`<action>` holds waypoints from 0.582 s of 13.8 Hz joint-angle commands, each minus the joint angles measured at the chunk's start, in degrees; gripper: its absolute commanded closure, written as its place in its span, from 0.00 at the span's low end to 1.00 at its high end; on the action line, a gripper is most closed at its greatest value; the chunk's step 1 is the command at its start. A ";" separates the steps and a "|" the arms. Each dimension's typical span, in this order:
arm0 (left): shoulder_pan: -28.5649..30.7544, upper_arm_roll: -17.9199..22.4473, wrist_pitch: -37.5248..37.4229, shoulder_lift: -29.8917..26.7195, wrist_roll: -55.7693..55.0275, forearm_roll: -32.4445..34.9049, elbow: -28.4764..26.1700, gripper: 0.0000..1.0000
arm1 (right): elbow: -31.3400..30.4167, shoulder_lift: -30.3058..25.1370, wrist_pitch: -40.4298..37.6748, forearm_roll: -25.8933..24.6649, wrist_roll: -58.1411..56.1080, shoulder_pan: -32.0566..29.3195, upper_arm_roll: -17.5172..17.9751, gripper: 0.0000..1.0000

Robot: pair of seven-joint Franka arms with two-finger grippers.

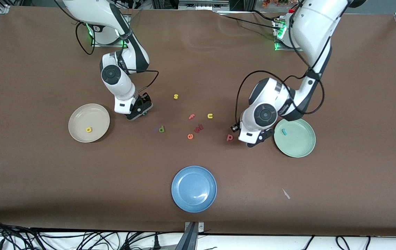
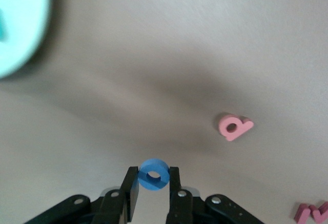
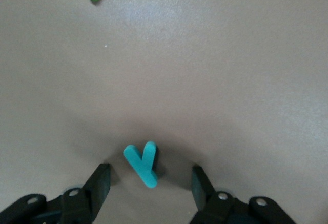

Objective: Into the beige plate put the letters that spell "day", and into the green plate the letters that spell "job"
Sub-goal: 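Carry the blue o to the green plate while the right gripper grasps the y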

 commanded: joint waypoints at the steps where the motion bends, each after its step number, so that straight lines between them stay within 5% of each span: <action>1: 3.66 -0.19 -4.30 -2.80 6.90 3.00 -1.08 0.88 | -0.51 0.18 1.23 0.23 -1.07 0.45 -0.06 0.36; 8: 13.06 -0.11 -10.38 -2.54 31.85 7.05 -1.52 0.87 | -0.25 0.18 1.23 0.32 -0.20 0.54 0.20 0.50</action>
